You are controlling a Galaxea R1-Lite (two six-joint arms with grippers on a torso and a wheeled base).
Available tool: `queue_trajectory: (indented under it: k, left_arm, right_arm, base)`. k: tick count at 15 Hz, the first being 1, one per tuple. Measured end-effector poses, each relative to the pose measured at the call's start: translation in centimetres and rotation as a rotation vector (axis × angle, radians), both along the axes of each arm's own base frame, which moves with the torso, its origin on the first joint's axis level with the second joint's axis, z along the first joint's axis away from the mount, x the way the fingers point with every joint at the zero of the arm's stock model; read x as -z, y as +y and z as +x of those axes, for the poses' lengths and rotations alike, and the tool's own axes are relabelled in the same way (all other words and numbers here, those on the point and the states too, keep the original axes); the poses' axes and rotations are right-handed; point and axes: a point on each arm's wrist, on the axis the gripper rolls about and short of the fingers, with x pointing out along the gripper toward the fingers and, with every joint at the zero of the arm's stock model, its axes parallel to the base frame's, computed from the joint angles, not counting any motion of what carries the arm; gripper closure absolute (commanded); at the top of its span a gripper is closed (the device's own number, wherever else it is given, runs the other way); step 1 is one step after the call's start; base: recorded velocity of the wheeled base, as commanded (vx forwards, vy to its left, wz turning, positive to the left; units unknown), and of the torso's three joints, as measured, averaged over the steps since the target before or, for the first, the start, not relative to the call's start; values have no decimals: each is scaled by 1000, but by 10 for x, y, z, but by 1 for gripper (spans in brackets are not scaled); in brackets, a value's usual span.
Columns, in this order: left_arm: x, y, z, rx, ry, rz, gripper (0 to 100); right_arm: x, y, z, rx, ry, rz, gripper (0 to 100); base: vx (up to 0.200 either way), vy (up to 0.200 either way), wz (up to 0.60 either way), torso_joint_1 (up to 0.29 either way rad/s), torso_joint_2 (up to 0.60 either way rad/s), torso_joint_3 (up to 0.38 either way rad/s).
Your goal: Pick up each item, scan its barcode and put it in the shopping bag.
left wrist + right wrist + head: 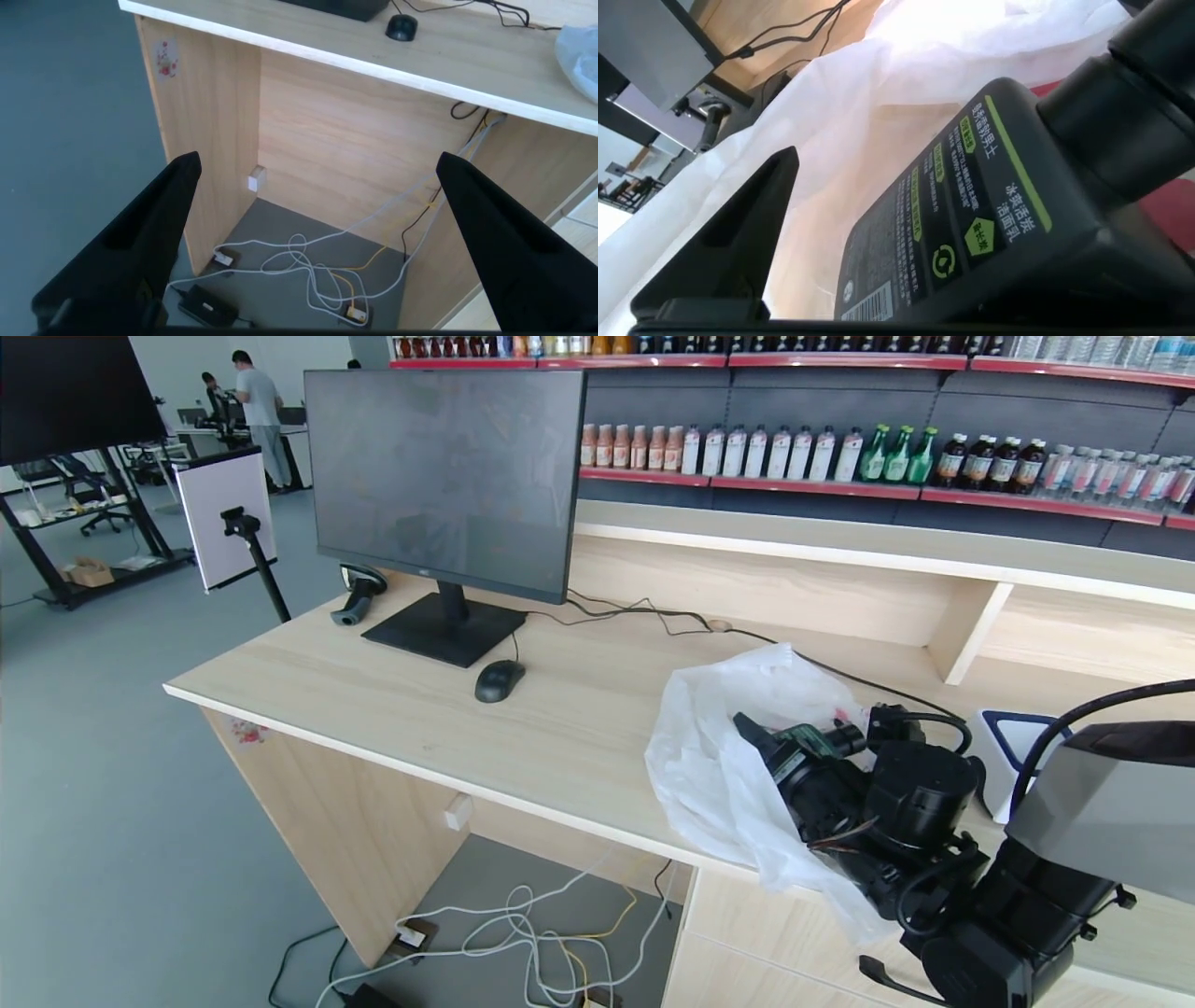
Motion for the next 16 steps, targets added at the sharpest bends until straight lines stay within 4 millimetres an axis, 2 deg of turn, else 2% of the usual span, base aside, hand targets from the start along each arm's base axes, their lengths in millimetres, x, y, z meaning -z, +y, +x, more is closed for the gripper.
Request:
queue_trajectory:
  k: [9, 16]
  left_arm:
    - [1, 0, 0, 0, 5, -1, 0]
    - [1, 0, 0, 1, 7, -1, 0]
  right_arm:
    - [-16, -5, -5, 55, -51, -29, 0]
    - [-32, -9, -24, 90, -77, -66, 0]
  base:
    - [0, 0, 0, 0, 0, 0]
    - [0, 0, 0, 0, 0, 0]
